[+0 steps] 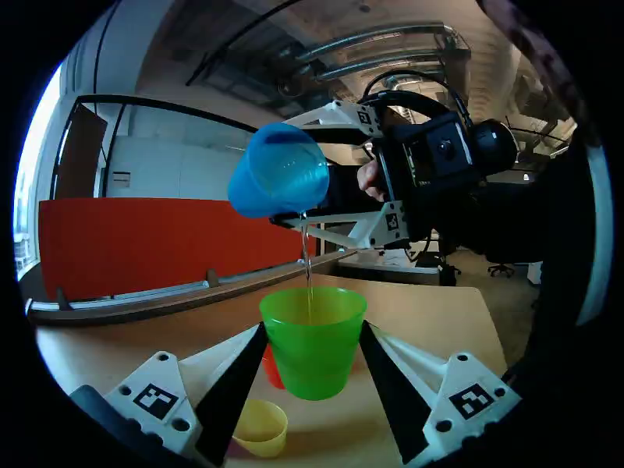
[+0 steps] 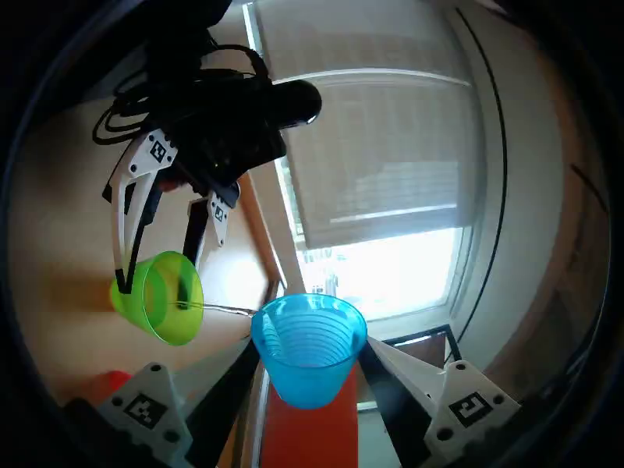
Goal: Pour water
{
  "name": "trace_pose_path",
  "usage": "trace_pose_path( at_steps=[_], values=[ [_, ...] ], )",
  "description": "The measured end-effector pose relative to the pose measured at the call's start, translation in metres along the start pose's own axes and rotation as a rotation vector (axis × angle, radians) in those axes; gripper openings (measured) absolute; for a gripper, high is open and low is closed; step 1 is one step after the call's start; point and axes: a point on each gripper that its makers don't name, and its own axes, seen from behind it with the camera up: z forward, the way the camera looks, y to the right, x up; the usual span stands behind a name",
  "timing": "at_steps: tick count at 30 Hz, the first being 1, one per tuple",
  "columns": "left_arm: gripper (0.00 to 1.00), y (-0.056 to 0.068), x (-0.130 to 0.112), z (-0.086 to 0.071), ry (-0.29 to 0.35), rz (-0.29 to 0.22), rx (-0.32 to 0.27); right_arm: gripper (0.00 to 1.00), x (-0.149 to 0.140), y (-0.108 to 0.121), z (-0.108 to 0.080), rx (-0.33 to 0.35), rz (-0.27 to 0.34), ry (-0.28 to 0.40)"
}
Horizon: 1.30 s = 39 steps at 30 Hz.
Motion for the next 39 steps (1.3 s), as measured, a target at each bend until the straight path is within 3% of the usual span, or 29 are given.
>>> trace_pose_path(
  at_steps=[39],
  values=[
    [0.84,-0.0011,0.0005,-0.0008,0.002,0.0,0.002,0.89,0.0033,0.0056,-0.001,-0.023,-0.091,-0.008]
  ],
)
